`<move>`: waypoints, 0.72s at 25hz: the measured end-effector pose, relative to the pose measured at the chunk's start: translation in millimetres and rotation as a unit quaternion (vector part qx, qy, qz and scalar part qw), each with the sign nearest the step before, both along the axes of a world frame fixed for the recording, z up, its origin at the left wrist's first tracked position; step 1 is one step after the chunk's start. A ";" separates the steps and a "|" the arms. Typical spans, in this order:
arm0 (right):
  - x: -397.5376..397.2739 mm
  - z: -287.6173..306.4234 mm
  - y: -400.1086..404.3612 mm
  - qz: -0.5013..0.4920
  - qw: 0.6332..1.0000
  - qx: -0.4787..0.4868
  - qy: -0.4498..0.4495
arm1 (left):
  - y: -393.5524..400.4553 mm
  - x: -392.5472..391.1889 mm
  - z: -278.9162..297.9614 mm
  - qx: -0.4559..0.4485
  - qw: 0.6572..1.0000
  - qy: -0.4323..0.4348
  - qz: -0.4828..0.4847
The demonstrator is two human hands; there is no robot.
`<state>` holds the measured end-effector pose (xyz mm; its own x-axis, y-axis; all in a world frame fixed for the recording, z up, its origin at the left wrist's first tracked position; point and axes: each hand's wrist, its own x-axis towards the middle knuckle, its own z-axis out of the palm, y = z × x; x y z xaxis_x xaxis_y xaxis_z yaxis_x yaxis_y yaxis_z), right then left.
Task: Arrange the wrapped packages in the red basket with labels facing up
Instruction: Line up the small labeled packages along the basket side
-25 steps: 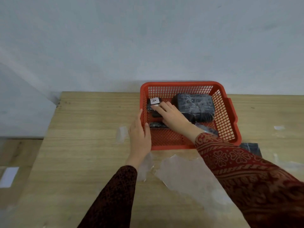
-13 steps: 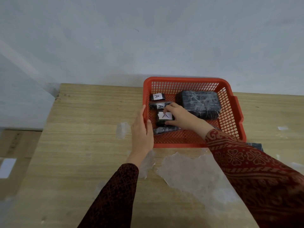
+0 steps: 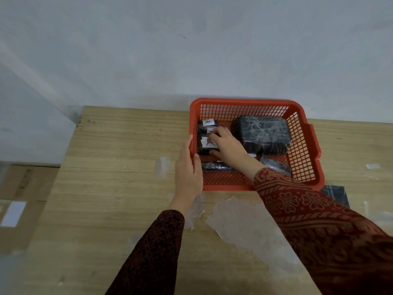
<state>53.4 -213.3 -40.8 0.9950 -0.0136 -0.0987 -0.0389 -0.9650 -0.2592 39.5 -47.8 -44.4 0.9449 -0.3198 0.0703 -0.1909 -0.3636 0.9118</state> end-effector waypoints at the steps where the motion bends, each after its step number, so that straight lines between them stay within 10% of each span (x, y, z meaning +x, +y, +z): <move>1: -3.0 1.9 -1.3 0.010 1.000 -0.005 -0.015 | 0.3 -0.3 0.2 0.000 1.000 0.004 0.001; 8: -51.0 25.3 -43.1 0.101 0.995 0.013 -0.004 | -0.2 -1.0 1.2 -0.019 0.999 0.026 0.004; 18: -117.8 26.4 -107.8 -0.102 0.974 -0.098 0.178 | -0.9 -1.7 1.2 -0.032 0.999 0.034 0.001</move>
<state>-64.4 -321.0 -14.4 0.8732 -0.2603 -0.4121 -0.2881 -0.9576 -0.0056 37.8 -48.7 -43.2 0.9490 -0.3142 0.0259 -0.1265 -0.3042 0.9442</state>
